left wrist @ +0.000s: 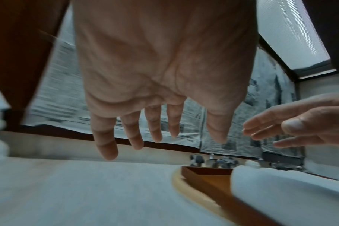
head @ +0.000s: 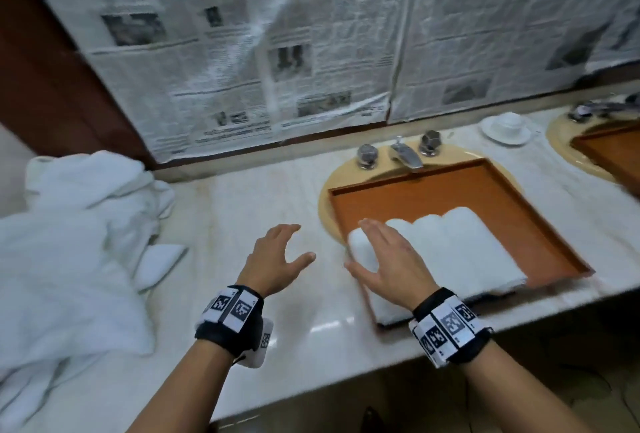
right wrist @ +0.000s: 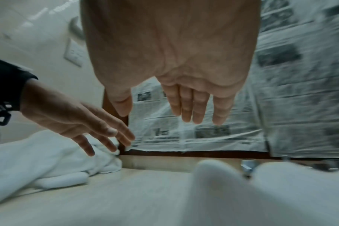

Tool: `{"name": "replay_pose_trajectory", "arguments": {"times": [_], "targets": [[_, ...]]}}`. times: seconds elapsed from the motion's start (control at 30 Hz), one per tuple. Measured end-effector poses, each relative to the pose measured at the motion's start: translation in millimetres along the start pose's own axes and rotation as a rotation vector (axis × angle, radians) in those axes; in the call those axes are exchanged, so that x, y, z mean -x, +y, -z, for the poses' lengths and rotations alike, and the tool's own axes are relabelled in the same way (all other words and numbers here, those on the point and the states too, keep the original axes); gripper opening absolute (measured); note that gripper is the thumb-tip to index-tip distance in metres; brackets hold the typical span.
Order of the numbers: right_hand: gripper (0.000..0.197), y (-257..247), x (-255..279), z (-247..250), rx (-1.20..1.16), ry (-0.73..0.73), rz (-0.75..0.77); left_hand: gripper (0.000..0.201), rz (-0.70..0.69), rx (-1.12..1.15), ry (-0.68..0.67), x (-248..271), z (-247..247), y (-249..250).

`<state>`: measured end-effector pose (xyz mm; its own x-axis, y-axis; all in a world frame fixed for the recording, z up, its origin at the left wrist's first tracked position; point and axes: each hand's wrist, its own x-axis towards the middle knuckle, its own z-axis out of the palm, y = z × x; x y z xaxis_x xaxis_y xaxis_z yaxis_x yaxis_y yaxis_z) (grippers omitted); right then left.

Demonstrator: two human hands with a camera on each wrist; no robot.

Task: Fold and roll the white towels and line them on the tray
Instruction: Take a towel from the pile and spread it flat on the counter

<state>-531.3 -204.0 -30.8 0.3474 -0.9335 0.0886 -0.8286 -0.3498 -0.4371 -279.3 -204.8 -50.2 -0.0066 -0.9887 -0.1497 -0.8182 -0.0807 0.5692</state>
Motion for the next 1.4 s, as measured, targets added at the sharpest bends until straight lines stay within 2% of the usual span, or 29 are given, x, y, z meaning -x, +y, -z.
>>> {"name": "replay_pose_trajectory", "arguments": {"times": [0.23,0.4,0.57,0.67,0.73,0.8,0.83,0.93,1.0,1.07,1.13,1.2,1.27,1.33,1.4], "targets": [[0.078,-152,-35,-91,0.008,-0.174,0.188,0.069,0.204,-0.057,0.162,96,89,-144],[0.075,-247,-58,-148,-0.022,-0.275,0.265,0.067,0.342,-0.083,0.298,144,139,-226],[0.075,-319,-92,-204,-0.032,-0.384,0.272,0.066,0.426,-0.151,0.444,148,177,-278],[0.076,-350,-107,-241,-0.051,-0.506,0.198,0.070,0.504,-0.236,0.415,134,192,-298],[0.058,-361,-111,-262,-0.108,-0.529,0.129,0.072,0.522,-0.230,0.391,128,196,-310],[0.024,-362,-109,-274,-0.174,-0.491,0.080,0.068,0.487,-0.169,0.396,127,195,-318],[0.010,-361,-109,-274,-0.201,-0.451,0.080,0.065,0.465,-0.143,0.404,128,194,-322],[0.019,-352,-105,-251,-0.298,-0.333,0.122,0.056,0.381,-0.052,0.409,129,192,-324],[0.017,-341,-104,-220,-0.367,-0.252,0.150,0.055,0.263,0.029,0.389,128,192,-314],[0.013,-328,-105,-185,-0.439,-0.191,0.142,0.072,0.130,0.055,0.288,125,189,-292],[0.012,-315,-107,-150,-0.472,-0.134,0.139,0.095,0.080,-0.053,0.210,120,183,-266],[0.014,-305,-107,-120,-0.486,-0.110,0.127,0.104,0.085,-0.207,0.242,112,172,-243],[0.018,-295,-103,-97,-0.513,-0.110,0.109,0.098,0.104,-0.261,0.312,103,158,-224],[0.019,-283,-96,-78,-0.530,-0.077,0.102,0.086,0.052,-0.208,0.400,92,147,-204],[0.020,-266,-89,-61,-0.533,-0.005,0.105,0.076,-0.060,-0.113,0.437,83,138,-183]]}}
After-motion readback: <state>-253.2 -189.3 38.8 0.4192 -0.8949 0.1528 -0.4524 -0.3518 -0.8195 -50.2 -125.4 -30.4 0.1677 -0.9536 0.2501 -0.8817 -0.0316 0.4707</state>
